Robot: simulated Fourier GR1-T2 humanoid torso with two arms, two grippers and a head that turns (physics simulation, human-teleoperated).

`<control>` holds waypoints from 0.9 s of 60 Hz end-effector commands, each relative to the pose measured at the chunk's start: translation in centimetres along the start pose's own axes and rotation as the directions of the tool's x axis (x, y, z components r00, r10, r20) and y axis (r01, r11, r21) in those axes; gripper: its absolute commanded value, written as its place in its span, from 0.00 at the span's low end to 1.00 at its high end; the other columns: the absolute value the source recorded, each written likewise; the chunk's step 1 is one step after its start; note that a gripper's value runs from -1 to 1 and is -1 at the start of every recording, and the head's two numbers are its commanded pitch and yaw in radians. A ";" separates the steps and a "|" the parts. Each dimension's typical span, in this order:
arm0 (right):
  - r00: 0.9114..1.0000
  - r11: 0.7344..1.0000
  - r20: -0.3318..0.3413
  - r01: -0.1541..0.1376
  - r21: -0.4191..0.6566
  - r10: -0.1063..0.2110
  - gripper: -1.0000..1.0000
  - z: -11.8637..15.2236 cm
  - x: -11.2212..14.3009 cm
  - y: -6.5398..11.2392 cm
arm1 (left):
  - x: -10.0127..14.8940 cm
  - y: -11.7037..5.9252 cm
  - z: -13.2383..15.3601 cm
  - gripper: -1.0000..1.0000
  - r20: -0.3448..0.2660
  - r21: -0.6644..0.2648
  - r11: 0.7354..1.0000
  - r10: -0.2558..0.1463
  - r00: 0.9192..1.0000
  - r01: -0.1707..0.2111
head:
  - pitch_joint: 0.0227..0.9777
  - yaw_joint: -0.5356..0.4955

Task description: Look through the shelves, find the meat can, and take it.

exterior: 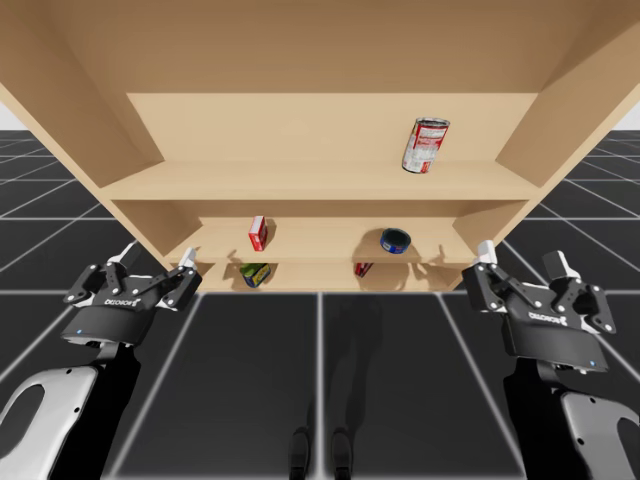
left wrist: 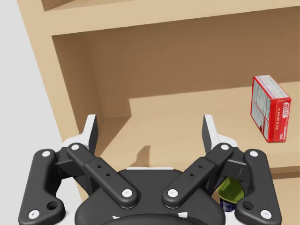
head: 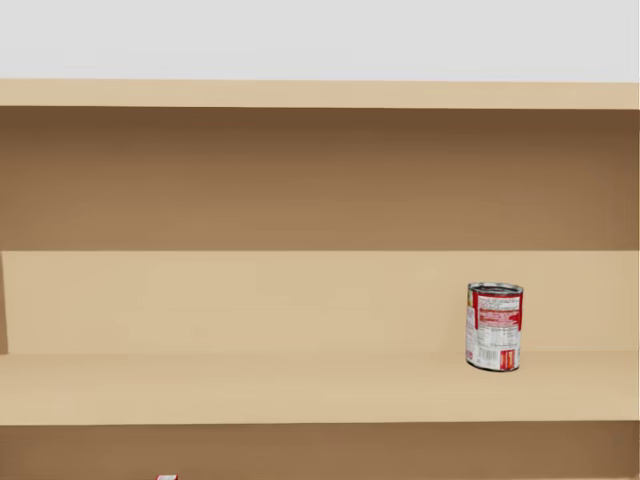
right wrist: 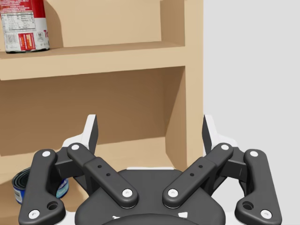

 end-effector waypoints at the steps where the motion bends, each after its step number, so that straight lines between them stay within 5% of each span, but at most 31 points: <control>1: 0.999 0.998 0.001 0.035 -0.051 -0.035 0.00 0.1 -0.1 -0.1 | 0.0 0.0 0.0 0.00 0.001 0.000 1.000 0.000 1.000 0.000 | 0.08 0.50; 11: 0.999 0.999 0.006 0.035 -0.041 -0.035 0.00 -0.2 0.0 -0.4 | 0.0 0.1 0.0 0.00 0.002 0.000 1.000 0.001 1.000 -0.001 | 0.14 0.51; 30: 1.000 0.999 -0.002 0.030 -0.033 -0.030 0.00 -0.2 -0.1 -0.4 | 0.1 0.3 0.0 0.00 0.002 0.003 1.000 -0.002 1.000 0.002 | 0.40 0.54; 54: 1.000 1.000 -0.014 0.002 -0.006 -0.002 0.00 -0.1 -0.5 0.1 | 0.0 0.4 -0.1 0.00 -0.006 0.000 1.000 -0.010 1.000 0.010 | 0.67 0.71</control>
